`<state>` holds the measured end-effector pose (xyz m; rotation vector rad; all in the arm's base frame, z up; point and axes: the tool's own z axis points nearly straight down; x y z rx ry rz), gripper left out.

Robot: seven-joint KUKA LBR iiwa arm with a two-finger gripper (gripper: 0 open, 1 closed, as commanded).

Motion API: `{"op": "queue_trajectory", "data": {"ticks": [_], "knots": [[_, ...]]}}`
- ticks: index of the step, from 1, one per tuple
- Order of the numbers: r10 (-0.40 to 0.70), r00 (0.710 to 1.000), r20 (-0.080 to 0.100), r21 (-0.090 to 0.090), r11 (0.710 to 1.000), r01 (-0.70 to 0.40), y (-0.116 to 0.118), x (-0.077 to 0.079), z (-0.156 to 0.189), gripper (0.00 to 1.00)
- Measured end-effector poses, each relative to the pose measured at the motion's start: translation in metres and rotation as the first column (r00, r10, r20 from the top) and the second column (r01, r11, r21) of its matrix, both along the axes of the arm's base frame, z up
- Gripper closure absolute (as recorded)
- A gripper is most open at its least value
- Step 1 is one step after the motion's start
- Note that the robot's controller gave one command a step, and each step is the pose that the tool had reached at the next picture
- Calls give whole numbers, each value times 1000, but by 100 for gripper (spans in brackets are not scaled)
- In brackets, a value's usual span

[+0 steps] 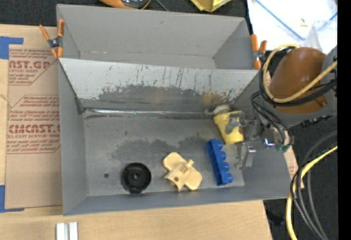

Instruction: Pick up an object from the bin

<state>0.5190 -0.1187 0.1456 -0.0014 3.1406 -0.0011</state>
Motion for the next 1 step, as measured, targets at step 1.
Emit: {"op": "queue_trajectory", "data": {"ticks": [1], "knots": [[0, 1000, 0, 0, 1000, 0, 0, 0, 0, 0]]}}
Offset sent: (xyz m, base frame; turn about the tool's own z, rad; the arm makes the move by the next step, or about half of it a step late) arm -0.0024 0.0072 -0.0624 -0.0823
